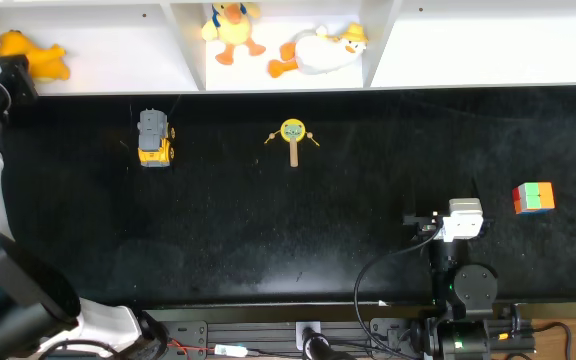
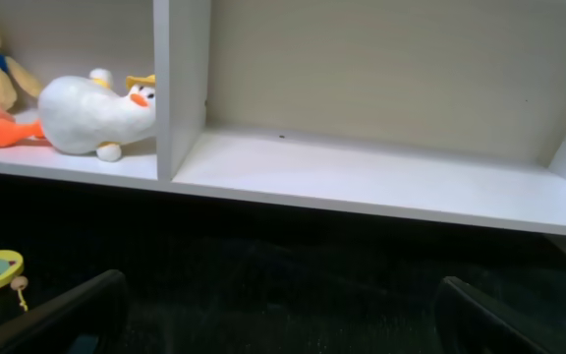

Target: Store Toys

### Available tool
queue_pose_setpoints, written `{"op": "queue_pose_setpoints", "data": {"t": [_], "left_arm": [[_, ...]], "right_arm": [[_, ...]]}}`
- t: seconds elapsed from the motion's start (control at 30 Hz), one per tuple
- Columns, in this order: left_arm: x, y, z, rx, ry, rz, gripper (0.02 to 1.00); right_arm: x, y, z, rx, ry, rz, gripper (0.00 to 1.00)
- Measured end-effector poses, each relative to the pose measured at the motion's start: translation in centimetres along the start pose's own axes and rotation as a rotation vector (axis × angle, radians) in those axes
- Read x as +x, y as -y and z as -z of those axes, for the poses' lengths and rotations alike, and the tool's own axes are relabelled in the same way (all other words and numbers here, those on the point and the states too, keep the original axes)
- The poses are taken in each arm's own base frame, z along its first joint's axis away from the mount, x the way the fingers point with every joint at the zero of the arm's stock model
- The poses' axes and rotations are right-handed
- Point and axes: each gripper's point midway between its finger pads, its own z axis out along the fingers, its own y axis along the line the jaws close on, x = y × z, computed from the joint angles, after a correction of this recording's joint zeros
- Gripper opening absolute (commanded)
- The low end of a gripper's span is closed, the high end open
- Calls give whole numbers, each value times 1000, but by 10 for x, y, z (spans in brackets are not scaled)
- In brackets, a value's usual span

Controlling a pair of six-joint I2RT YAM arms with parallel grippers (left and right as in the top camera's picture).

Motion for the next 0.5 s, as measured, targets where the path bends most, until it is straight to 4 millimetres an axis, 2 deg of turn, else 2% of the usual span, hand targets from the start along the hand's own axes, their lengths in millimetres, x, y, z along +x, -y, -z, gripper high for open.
{"op": "queue_pose_setpoints", "data": {"t": [0.23,0.5], "left_arm": [[-1,2,-5,5,5,-6,152],[-5,12,-19,24,26,-33,196]], "right_arm": [[0,0,0,0,0,0,996],[0,0,0,0,0,0,993]]}}
